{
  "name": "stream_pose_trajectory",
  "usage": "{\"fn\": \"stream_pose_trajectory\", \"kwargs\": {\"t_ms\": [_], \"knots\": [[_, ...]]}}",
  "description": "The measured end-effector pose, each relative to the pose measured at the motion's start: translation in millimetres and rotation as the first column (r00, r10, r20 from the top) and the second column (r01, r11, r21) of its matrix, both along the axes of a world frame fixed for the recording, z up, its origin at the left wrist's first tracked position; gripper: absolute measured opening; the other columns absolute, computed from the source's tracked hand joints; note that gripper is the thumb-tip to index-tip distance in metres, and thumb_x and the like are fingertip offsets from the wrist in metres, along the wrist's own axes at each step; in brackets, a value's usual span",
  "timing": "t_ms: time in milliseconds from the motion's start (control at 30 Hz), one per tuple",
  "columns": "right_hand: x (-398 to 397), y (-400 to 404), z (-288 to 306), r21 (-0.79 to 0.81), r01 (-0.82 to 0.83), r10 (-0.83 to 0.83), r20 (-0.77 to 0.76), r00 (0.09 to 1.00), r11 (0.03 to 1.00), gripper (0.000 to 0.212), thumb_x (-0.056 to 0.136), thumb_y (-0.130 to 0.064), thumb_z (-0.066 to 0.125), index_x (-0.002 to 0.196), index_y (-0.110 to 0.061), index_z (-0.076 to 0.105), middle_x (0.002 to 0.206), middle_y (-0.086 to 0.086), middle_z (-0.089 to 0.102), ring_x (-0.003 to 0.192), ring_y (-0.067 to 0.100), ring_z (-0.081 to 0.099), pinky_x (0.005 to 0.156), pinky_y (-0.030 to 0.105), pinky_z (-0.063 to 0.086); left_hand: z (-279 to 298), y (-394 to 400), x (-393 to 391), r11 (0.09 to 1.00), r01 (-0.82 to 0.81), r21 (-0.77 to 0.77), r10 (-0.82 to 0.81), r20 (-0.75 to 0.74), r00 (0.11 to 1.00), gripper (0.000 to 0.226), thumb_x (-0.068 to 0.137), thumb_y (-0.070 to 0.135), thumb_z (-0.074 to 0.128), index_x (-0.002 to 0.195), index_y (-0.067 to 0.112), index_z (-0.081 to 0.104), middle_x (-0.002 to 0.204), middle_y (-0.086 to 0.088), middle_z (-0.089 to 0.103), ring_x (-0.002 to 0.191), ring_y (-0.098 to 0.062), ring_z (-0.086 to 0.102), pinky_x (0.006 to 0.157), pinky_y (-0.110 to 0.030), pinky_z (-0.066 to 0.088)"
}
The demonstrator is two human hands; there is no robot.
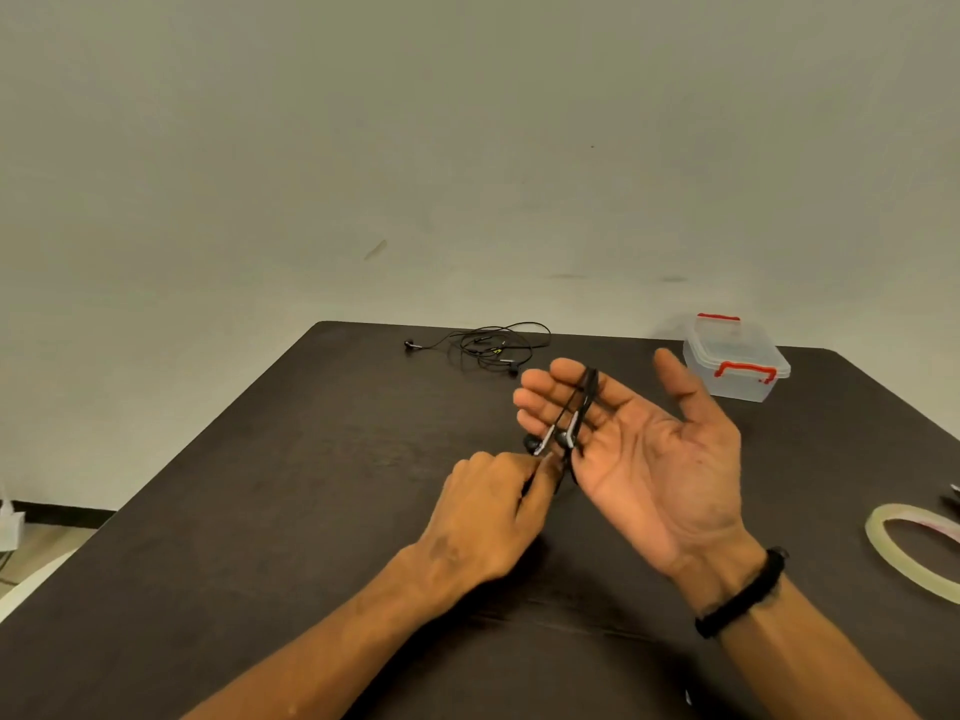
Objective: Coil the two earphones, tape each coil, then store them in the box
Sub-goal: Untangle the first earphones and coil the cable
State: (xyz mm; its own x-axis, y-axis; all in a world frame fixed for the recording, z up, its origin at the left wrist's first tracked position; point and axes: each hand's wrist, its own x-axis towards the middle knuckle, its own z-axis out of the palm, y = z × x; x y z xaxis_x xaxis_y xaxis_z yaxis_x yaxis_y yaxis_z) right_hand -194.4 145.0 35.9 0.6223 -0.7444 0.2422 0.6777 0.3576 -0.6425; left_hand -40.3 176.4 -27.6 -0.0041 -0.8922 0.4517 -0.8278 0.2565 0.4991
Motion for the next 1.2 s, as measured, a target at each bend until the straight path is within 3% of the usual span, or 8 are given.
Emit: {"fn": "stream_pose_trajectory", "kwargs": {"t_ms": [200, 400, 500, 600, 667, 800, 1000, 1200], "knots": [[-3, -6, -2, 0.038, 0.207, -0.206, -0.037, 0.978, 0.978, 0.085, 0.100, -0.063, 0.037, 0.146, 0.008, 0.048, 0.140, 0.031, 0.062, 0.133, 0.042, 0.060, 0.124, 0.051, 0.031, 4, 8, -7, 0.990, 0.008, -0.140, 0.011, 0.133, 0.991, 0.052, 0.107, 0.052, 0.031, 0.064, 0.024, 0.041, 0.049, 0.006, 0.037, 0.048, -0.025, 0.043, 0.051, -0.040, 0.043], [-5, -13, -9, -0.171, 0.367, -0.400, -0.237, 0.886, 0.914, 0.085, 0.103, -0.064, 0.031, 0.138, 0.009, 0.055, 0.129, 0.028, 0.069, 0.125, 0.038, 0.066, 0.120, 0.051, 0.037, 22, 15, -3, 0.931, 0.018, -0.366, 0.044, 0.162, 0.986, 0.047, 0.105, 0.042, 0.051, 0.065, 0.027, 0.033, 0.049, 0.011, 0.031, 0.043, -0.014, 0.031, 0.044, -0.031, 0.032], [1, -11, -14, -0.256, 0.319, -0.396, -0.352, 0.848, 0.912, 0.088, 0.097, -0.070, 0.033, 0.130, 0.007, 0.061, 0.120, 0.028, 0.073, 0.116, 0.039, 0.069, 0.114, 0.052, 0.044, 29, 15, 2, 0.897, -0.009, -0.442, 0.047, 0.074, 0.996, 0.047, 0.102, 0.037, 0.060, 0.065, 0.028, 0.033, 0.050, 0.014, 0.026, 0.045, -0.014, 0.033, 0.044, -0.030, 0.031], [6, -7, -19, -0.329, 0.230, -0.369, -0.469, 0.802, 0.916, 0.085, 0.092, -0.074, 0.035, 0.113, 0.000, 0.071, 0.103, 0.025, 0.075, 0.097, 0.038, 0.069, 0.095, 0.042, 0.053, 34, 12, 9, 0.865, -0.043, -0.500, 0.055, 0.010, 0.998, 0.047, 0.102, 0.032, 0.064, 0.062, 0.025, 0.039, 0.048, 0.014, 0.033, 0.045, -0.012, 0.033, 0.043, -0.031, 0.033], [9, -4, -22, -0.382, 0.142, -0.338, -0.519, 0.785, 0.913, 0.083, 0.093, -0.077, 0.034, 0.102, -0.004, 0.074, 0.089, 0.022, 0.068, 0.082, 0.033, 0.063, 0.085, 0.040, 0.050, 35, 10, 15, 0.848, -0.072, -0.525, 0.070, -0.024, 0.997, 0.049, 0.102, 0.033, 0.065, 0.059, 0.019, 0.045, 0.047, 0.014, 0.036, 0.044, -0.011, 0.035, 0.043, -0.027, 0.032], [14, 1, -29, -0.414, 0.002, -0.268, -0.585, 0.765, 0.910, 0.095, 0.090, -0.082, 0.034, 0.103, 0.007, 0.063, 0.073, 0.009, 0.056, 0.070, 0.023, 0.049, 0.084, 0.045, 0.042, 38, 6, 24, 0.831, -0.090, -0.549, 0.080, -0.043, 0.996, 0.052, 0.101, 0.040, 0.064, 0.059, 0.016, 0.047, 0.045, 0.013, 0.034, 0.042, -0.009, 0.036, 0.047, -0.018, 0.028], [19, 12, -29, -0.337, -0.150, -0.115, -0.651, 0.751, 0.929, 0.072, 0.092, -0.079, 0.036, 0.083, -0.012, 0.060, 0.061, 0.001, 0.041, 0.057, 0.018, 0.039, 0.085, 0.046, 0.043, 37, 1, 32, 0.839, -0.143, -0.525, 0.110, -0.093, 0.990, 0.056, 0.101, 0.046, 0.061, 0.058, 0.019, 0.040, 0.046, 0.006, 0.033, 0.042, -0.014, 0.030, 0.046, -0.025, 0.027], [21, 20, -24, -0.237, -0.242, 0.074, -0.554, 0.830, 0.941, 0.043, 0.100, -0.049, 0.046, 0.075, -0.015, 0.046, 0.060, 0.004, 0.026, 0.054, 0.020, 0.023, 0.074, 0.038, 0.046, 35, -3, 36, 0.896, -0.171, -0.410, 0.072, -0.245, 0.967, 0.061, 0.104, 0.047, 0.056, 0.057, 0.015, 0.033, 0.048, -0.001, 0.031, 0.046, -0.018, 0.030, 0.047, -0.033, 0.028]]}}
